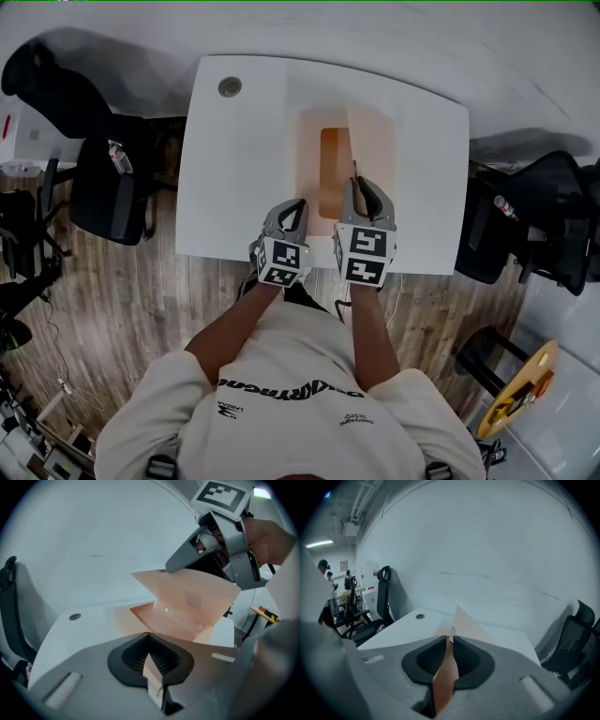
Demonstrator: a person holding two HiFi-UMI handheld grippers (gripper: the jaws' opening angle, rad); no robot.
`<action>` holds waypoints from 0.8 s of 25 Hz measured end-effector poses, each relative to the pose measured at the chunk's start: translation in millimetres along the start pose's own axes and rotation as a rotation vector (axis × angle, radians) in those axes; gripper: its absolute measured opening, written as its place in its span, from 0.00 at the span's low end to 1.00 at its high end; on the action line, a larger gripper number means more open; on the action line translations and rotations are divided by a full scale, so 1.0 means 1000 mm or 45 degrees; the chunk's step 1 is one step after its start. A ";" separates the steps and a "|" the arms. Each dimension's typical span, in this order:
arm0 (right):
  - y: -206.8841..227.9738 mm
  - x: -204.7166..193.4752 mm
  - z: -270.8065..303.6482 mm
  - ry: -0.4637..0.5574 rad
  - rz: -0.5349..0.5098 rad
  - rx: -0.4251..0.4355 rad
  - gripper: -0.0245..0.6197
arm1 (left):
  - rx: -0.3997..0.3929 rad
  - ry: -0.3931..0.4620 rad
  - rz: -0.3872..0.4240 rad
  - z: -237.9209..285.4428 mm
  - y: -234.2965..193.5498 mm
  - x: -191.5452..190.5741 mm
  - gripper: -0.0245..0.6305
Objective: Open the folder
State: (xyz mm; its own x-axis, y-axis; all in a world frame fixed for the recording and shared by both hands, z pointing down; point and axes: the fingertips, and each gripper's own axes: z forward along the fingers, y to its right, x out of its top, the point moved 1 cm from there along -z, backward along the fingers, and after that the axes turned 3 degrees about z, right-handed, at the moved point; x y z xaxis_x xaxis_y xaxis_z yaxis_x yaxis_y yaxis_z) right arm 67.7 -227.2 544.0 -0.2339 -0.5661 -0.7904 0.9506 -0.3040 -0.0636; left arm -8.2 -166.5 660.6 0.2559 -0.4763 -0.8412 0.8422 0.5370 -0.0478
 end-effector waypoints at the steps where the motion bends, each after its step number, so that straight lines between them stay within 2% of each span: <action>1: 0.002 0.001 -0.001 0.006 0.003 -0.001 0.11 | -0.003 -0.014 0.001 0.002 0.000 -0.004 0.02; 12: 0.022 0.008 -0.010 0.049 0.057 -0.001 0.10 | -0.025 -0.128 0.025 0.019 0.008 -0.023 0.02; 15: 0.028 0.010 -0.013 0.056 0.069 -0.002 0.10 | -0.035 -0.177 0.055 0.023 0.011 -0.032 0.02; 20: 0.045 0.011 -0.019 0.075 0.088 -0.020 0.09 | -0.028 -0.194 0.108 0.026 0.013 -0.034 0.02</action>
State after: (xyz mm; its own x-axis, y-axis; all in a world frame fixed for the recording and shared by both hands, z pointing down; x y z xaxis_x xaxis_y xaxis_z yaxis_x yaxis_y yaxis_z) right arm 111.5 -232.8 520.9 -0.1557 -0.5391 -0.8277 0.9673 -0.2531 -0.0171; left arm 6.1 -161.3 702.1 0.3965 -0.5278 -0.7512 0.8041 0.5944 0.0068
